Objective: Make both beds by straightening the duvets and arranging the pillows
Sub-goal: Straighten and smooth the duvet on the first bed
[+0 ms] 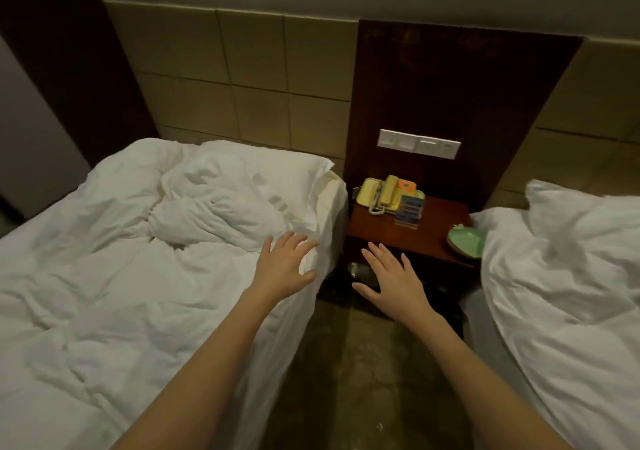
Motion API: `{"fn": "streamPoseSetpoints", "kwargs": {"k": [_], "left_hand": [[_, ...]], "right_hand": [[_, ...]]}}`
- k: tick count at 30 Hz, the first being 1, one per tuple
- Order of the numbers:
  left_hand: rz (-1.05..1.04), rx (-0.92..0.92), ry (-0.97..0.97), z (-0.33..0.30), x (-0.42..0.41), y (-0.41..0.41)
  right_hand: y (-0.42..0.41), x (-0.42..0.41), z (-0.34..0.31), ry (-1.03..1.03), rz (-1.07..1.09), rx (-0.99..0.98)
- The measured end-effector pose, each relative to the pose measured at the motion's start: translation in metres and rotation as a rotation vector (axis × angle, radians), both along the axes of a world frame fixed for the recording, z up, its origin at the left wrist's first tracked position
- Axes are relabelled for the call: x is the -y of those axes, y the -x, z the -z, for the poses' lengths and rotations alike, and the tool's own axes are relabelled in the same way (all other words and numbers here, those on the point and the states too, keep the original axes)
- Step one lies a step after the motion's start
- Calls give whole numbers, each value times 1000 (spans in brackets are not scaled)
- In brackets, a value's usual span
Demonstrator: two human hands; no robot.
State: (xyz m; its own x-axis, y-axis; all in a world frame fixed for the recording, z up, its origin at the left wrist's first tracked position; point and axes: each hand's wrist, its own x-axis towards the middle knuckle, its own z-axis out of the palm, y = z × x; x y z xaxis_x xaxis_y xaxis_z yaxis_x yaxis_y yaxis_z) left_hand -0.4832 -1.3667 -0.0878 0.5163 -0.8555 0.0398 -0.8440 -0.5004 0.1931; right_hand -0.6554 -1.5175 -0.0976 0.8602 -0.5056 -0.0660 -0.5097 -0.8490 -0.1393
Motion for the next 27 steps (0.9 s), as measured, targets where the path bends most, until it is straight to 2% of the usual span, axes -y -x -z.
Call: {"fn": "streamPoseSetpoints", "kwargs": {"k": [6, 17, 22, 27], "left_hand": [[-113, -33, -4, 9, 62, -57], [-240, -112, -72, 67, 124, -212], [-226, -138, -116, 87, 144, -302], [-186, -127, -185, 103, 160, -370]], "right_hand": [[-78, 77, 8, -40, -111, -10], [-244, 156, 75, -82, -223, -70], [-338, 175, 96, -163, -230, -131], [-399, 183, 120, -257, -211, -143]]}}
